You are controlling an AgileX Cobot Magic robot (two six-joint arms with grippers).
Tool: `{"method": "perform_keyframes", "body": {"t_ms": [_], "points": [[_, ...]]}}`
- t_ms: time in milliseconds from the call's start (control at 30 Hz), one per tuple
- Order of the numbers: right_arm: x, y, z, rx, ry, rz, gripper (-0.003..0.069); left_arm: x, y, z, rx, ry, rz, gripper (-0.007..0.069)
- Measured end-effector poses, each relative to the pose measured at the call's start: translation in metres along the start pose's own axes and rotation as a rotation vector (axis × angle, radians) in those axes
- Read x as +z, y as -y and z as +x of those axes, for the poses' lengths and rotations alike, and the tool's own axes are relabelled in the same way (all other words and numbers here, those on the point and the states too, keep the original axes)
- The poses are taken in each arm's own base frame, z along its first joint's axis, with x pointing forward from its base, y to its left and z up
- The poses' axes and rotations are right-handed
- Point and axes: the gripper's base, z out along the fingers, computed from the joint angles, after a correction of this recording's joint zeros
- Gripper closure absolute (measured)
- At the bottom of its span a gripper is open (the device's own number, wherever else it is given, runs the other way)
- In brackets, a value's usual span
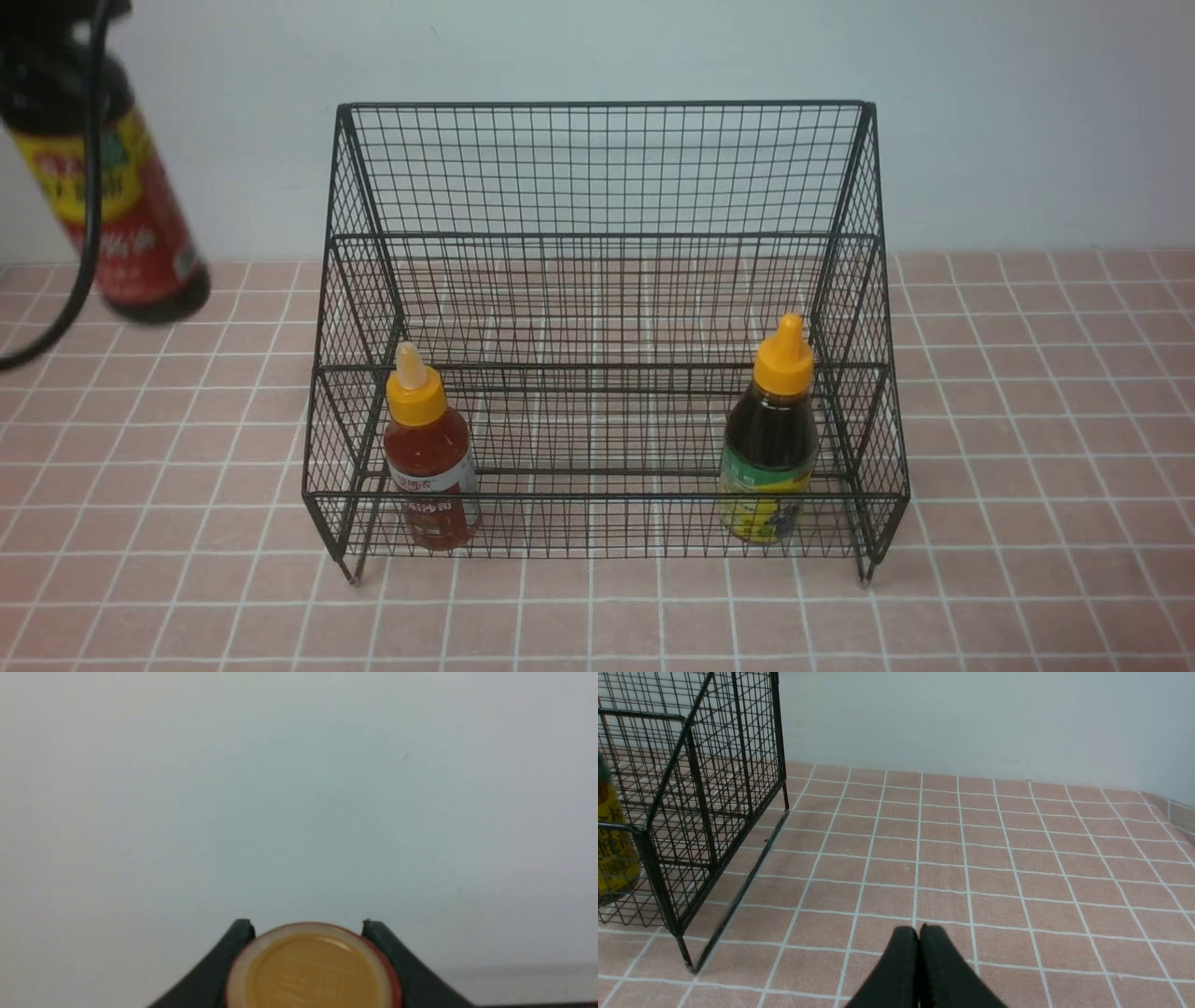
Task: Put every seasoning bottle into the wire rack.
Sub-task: Use the left arm to put the condiment bottle back on the shelf
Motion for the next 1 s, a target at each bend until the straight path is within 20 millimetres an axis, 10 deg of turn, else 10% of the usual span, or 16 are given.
{"method": "perform_keyframes", "body": {"t_ms": [433, 1000], "points": [[0.000, 0.000, 0.000, 0.000, 0.000, 0.000, 0.0671, -0.024, 0.061, -0.072, 0.022, 0.192, 0.219, 0.0365], [0.000, 0.000, 0.000, 0.001, 0.000, 0.000, 0.0671, 0.012, 0.115, -0.024, 0.065, -0.072, 0.348, 0.0365]]}}
